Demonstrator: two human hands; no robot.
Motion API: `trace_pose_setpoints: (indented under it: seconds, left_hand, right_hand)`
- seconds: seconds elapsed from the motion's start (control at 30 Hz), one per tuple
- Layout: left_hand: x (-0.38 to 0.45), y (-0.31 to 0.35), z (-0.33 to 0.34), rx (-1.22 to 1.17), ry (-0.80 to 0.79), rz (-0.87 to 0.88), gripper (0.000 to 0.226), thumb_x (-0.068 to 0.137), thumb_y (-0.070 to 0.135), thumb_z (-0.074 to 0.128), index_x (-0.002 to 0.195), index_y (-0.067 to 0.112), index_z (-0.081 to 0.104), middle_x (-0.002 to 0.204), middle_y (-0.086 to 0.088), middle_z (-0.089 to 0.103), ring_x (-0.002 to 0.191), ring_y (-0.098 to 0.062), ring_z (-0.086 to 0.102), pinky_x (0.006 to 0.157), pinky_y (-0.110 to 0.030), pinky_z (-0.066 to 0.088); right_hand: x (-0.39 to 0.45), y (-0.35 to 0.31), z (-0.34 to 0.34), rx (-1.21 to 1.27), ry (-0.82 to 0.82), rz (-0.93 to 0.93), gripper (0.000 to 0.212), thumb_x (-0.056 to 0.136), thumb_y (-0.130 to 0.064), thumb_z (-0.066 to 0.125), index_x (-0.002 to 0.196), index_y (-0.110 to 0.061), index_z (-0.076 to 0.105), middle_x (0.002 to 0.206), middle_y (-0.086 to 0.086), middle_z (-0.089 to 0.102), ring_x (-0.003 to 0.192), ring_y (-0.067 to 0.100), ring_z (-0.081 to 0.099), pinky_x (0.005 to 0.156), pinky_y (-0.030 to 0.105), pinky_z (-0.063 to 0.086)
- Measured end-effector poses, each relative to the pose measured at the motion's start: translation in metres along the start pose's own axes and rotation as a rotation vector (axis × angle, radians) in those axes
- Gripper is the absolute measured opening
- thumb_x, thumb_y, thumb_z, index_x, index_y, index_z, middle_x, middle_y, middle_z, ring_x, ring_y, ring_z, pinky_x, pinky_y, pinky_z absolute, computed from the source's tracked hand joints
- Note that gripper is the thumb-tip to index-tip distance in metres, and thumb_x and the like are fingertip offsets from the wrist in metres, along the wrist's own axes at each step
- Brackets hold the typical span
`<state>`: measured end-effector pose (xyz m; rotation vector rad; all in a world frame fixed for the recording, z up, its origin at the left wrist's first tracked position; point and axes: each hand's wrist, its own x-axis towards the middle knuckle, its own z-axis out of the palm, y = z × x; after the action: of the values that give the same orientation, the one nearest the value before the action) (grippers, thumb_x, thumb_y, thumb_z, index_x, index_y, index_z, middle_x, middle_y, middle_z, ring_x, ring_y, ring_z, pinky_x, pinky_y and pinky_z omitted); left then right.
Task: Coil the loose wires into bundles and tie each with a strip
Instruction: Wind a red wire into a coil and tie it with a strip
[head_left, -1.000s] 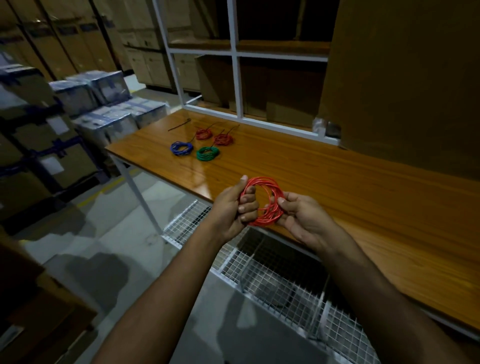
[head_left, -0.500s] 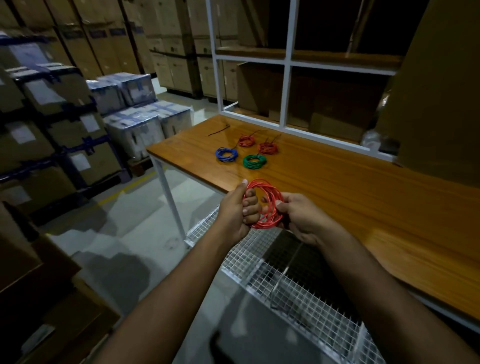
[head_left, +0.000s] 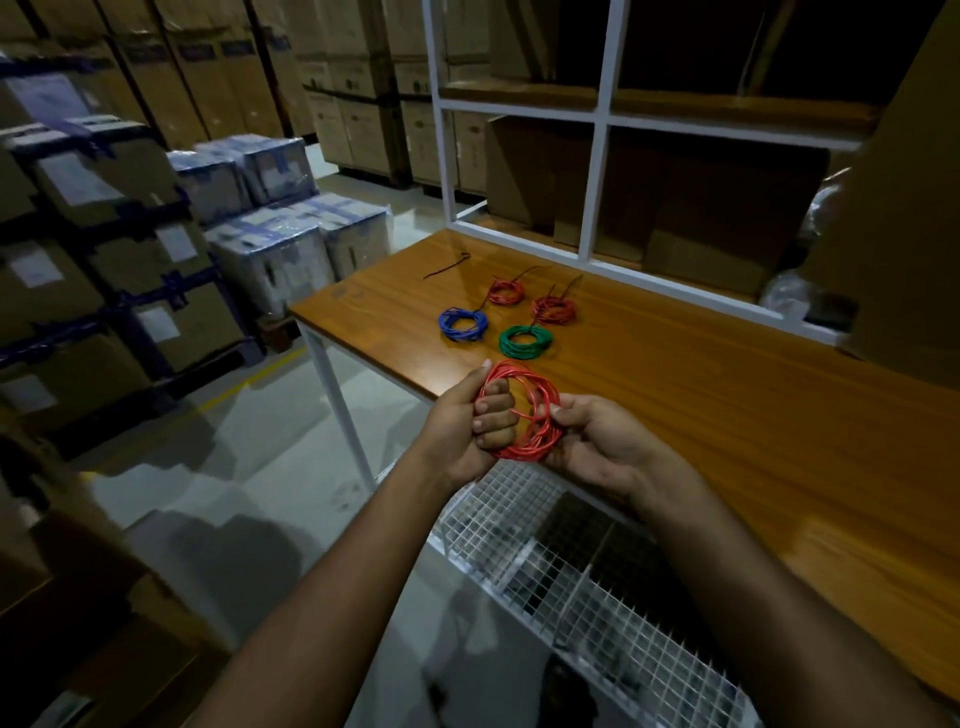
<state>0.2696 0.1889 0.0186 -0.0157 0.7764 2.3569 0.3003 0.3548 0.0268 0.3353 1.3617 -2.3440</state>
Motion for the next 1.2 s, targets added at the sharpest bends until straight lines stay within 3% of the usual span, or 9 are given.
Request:
trace_pose_setpoints:
  seconds: [0.13, 0.33, 0.47, 0.57, 0.63, 0.8, 0.9, 1.0, 1.2]
  left_hand:
    - [0.042, 0.01, 0.002, 0.174, 0.232, 0.18, 0.043, 0.105, 0.036, 0.039, 0.067, 0.018, 0.042, 0.046, 0.008, 0.03, 0.032, -0.002, 0.023, 0.029, -0.015, 0.017]
    - [0.108, 0.03, 0.0, 0.176, 0.378, 0.346, 0.042, 0.107, 0.036, 0.037, 0.069, 0.017, 0.041, 0.045, 0.007, 0.03, 0.032, -0.002, 0.022, 0.03, -0.014, 0.017]
    - [0.137, 0.037, -0.001, 0.118, 0.427, 0.382, 0.043, 0.107, 0.036, 0.037, 0.069, 0.016, 0.042, 0.044, 0.006, 0.031, 0.03, -0.003, 0.024, 0.029, -0.015, 0.016]
    - [0.153, 0.044, 0.0, 0.105, 0.461, 0.416, 0.042, 0.106, 0.035, 0.039, 0.069, 0.015, 0.042, 0.044, 0.006, 0.031, 0.03, -0.003, 0.025, 0.028, -0.016, 0.017]
    - [0.162, 0.053, 0.001, 0.081, 0.436, 0.422, 0.041, 0.106, 0.036, 0.039, 0.07, 0.015, 0.041, 0.044, 0.006, 0.031, 0.03, -0.003, 0.026, 0.028, -0.016, 0.018]
    - [0.176, 0.067, 0.001, 0.057, 0.413, 0.418, 0.042, 0.106, 0.038, 0.037, 0.071, 0.016, 0.04, 0.044, 0.007, 0.031, 0.029, -0.002, 0.025, 0.029, -0.015, 0.017]
    - [0.183, 0.075, -0.001, 0.088, 0.411, 0.434, 0.041, 0.106, 0.037, 0.037, 0.071, 0.017, 0.04, 0.045, 0.007, 0.031, 0.029, -0.002, 0.025, 0.031, -0.014, 0.016]
    - [0.188, 0.083, -0.003, 0.072, 0.395, 0.47, 0.042, 0.106, 0.038, 0.036, 0.07, 0.017, 0.041, 0.045, 0.007, 0.031, 0.03, -0.002, 0.026, 0.03, -0.014, 0.017]
    - [0.196, 0.096, -0.014, -0.017, 0.409, 0.536, 0.043, 0.106, 0.038, 0.036, 0.07, 0.016, 0.04, 0.044, 0.007, 0.031, 0.031, -0.003, 0.026, 0.03, -0.016, 0.017]
  right_hand:
    - [0.044, -0.024, 0.001, -0.236, 0.003, -0.117, 0.037, 0.099, 0.008, 0.034, 0.124, -0.002, 0.059, 0.095, 0.015, 0.071, 0.076, 0.018, 0.07, 0.062, 0.027, 0.059]
    - [0.094, -0.073, -0.008, -0.608, -0.112, -0.278, 0.042, 0.079, 0.023, 0.041, 0.104, -0.002, 0.064, 0.076, 0.007, 0.065, 0.062, 0.012, 0.063, 0.054, 0.02, 0.049]
    - [0.125, -0.089, -0.027, -0.783, -0.296, -0.272, 0.054, 0.086, 0.01, 0.06, 0.131, -0.018, 0.048, 0.11, 0.002, 0.066, 0.089, 0.005, 0.067, 0.075, 0.019, 0.053]
    - [0.143, -0.09, -0.036, -0.999, -0.265, -0.433, 0.1, 0.086, -0.021, 0.076, 0.156, -0.029, 0.005, 0.129, -0.025, 0.048, 0.108, -0.011, 0.057, 0.096, 0.012, 0.045]
    - [0.151, -0.091, -0.037, -1.024, -0.214, -0.547, 0.106, 0.09, -0.022, 0.073, 0.156, -0.034, -0.009, 0.124, -0.037, 0.036, 0.104, -0.021, 0.048, 0.09, 0.001, 0.039]
    - [0.176, -0.095, -0.047, -1.054, -0.082, -0.863, 0.045, 0.092, -0.018, 0.067, 0.125, -0.034, 0.041, 0.102, -0.009, 0.063, 0.087, 0.007, 0.065, 0.072, 0.036, 0.057]
    - [0.19, -0.096, -0.045, -1.195, -0.065, -1.041, 0.013, 0.094, -0.019, 0.064, 0.106, -0.023, 0.06, 0.092, -0.022, 0.051, 0.084, -0.005, 0.053, 0.065, 0.021, 0.047]
    - [0.2, -0.095, -0.044, -1.051, -0.089, -1.052, 0.007, 0.093, -0.017, 0.064, 0.099, -0.022, 0.065, 0.093, -0.018, 0.054, 0.085, -0.003, 0.055, 0.065, 0.013, 0.045]
    - [0.213, -0.098, -0.045, -0.734, -0.197, -0.833, 0.009, 0.084, -0.015, 0.064, 0.086, -0.013, 0.073, 0.088, -0.004, 0.062, 0.085, 0.019, 0.06, 0.076, 0.041, 0.051]
